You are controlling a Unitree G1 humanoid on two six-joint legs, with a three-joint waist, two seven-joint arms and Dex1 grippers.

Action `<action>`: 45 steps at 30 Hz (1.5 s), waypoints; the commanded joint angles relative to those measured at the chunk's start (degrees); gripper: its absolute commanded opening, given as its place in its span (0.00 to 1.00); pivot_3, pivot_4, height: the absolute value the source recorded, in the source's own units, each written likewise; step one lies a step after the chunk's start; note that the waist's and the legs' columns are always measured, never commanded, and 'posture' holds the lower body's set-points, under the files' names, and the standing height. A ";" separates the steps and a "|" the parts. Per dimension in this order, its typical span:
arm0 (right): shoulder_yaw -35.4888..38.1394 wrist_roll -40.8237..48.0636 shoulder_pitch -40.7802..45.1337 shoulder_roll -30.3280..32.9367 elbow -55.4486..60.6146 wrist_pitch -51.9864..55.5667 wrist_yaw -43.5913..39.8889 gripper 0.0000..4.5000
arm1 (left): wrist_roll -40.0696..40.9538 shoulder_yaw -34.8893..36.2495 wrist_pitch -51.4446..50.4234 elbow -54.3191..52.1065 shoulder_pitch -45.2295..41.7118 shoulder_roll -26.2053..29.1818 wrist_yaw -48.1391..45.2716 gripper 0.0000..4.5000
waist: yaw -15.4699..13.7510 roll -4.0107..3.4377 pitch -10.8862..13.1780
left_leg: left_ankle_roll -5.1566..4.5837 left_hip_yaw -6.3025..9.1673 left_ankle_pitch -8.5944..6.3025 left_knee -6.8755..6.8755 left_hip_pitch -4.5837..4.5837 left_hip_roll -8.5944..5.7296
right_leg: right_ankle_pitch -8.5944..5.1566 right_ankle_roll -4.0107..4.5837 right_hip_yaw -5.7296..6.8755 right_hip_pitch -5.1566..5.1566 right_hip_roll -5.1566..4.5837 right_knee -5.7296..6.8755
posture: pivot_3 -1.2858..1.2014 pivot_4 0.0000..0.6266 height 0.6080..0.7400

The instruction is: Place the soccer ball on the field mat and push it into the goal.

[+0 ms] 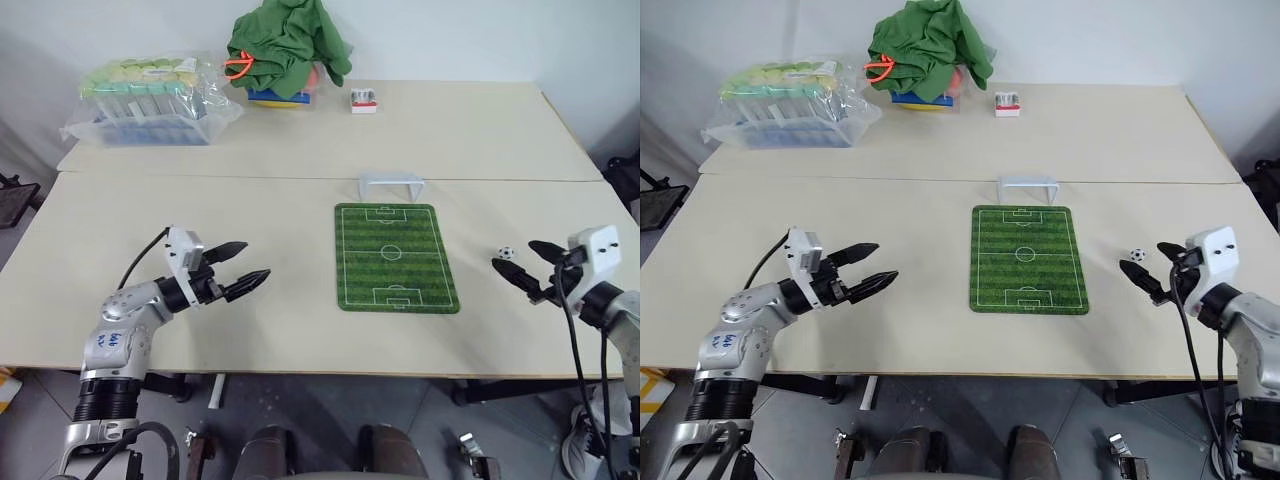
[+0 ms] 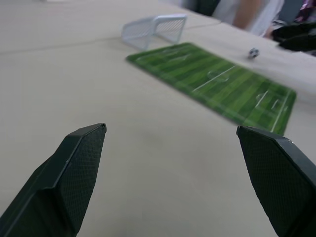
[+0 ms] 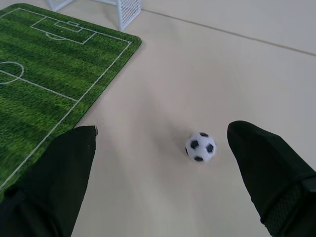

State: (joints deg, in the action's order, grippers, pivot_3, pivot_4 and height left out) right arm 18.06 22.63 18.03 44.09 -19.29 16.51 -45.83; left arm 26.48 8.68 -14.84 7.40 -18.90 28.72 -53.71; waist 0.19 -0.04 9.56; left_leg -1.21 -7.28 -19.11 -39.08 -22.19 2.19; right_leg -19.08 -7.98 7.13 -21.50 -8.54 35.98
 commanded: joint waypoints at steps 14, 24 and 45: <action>-4.91 -8.01 14.04 -3.70 -28.01 -12.38 -3.96 0.65 | 1.19 0.86 2.92 -4.17 2.86 -1.14 -0.31 1.00 | 0.29 0.05 0.03 | 0.00 0.03 0.01 -0.04 -0.01 0.06 | 0.01 -0.02 0.04 0.03 0.01 0.01 | 0.52 0.24 1.00; -5.62 -3.49 8.92 -3.69 -2.96 -3.48 -5.93 0.19 | 6.39 3.61 7.33 1.51 3.68 -2.07 -10.09 1.00 | 0.10 -0.01 0.06 | 0.00 0.04 0.00 -0.04 -0.03 0.05 | 0.01 -0.02 0.04 0.01 -0.01 0.00 | 0.52 0.24 1.00; -30.69 -8.47 12.40 -6.06 12.14 0.15 -22.40 0.19 | 2.89 2.37 21.98 9.07 6.98 0.35 -23.81 1.00 | 0.28 0.09 0.11 | 0.00 0.21 -0.01 -0.08 -0.15 0.00 | 0.01 -0.01 0.25 -0.02 -0.03 0.01 | 0.52 0.24 1.00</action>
State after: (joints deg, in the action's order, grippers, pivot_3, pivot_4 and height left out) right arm -13.65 14.42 29.50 37.77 -7.18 17.93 -67.66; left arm 28.01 9.98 6.33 18.44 -12.76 28.74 -77.52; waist 0.48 0.05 9.68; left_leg -1.21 -7.08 -19.11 -39.16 -22.34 2.21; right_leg -19.07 -7.99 7.39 -21.52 -8.56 35.99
